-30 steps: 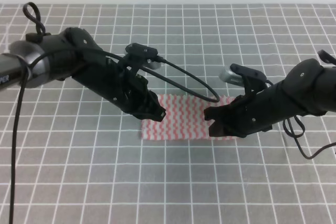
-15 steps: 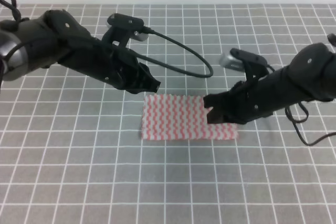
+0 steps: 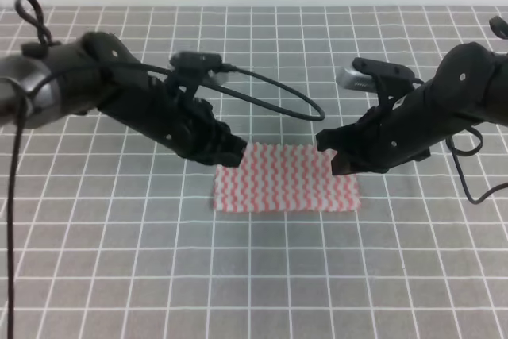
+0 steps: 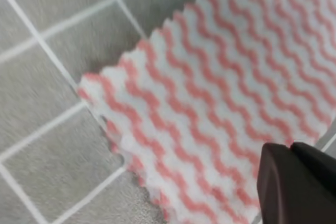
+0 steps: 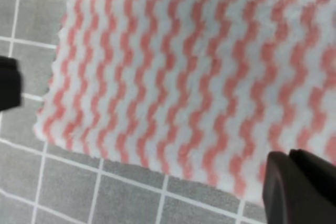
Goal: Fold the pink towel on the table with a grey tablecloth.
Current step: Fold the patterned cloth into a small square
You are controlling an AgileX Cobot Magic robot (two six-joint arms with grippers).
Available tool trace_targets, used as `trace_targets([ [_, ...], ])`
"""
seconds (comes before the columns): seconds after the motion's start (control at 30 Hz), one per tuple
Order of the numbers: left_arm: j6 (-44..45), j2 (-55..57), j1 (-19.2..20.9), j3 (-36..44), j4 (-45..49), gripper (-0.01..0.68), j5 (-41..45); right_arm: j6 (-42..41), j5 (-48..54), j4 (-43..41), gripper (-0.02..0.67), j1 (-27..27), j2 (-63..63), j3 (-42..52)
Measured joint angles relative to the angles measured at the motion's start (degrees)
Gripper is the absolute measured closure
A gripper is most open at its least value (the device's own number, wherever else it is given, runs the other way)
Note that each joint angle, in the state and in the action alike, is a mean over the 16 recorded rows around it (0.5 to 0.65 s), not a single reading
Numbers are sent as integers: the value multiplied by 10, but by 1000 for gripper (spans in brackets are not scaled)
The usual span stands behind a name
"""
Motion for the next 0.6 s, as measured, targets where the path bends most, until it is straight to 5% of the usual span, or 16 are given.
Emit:
trace_targets([
  [0.6,-6,54,0,0,-14,673,4,18,1,4,459,-27,30,-2],
])
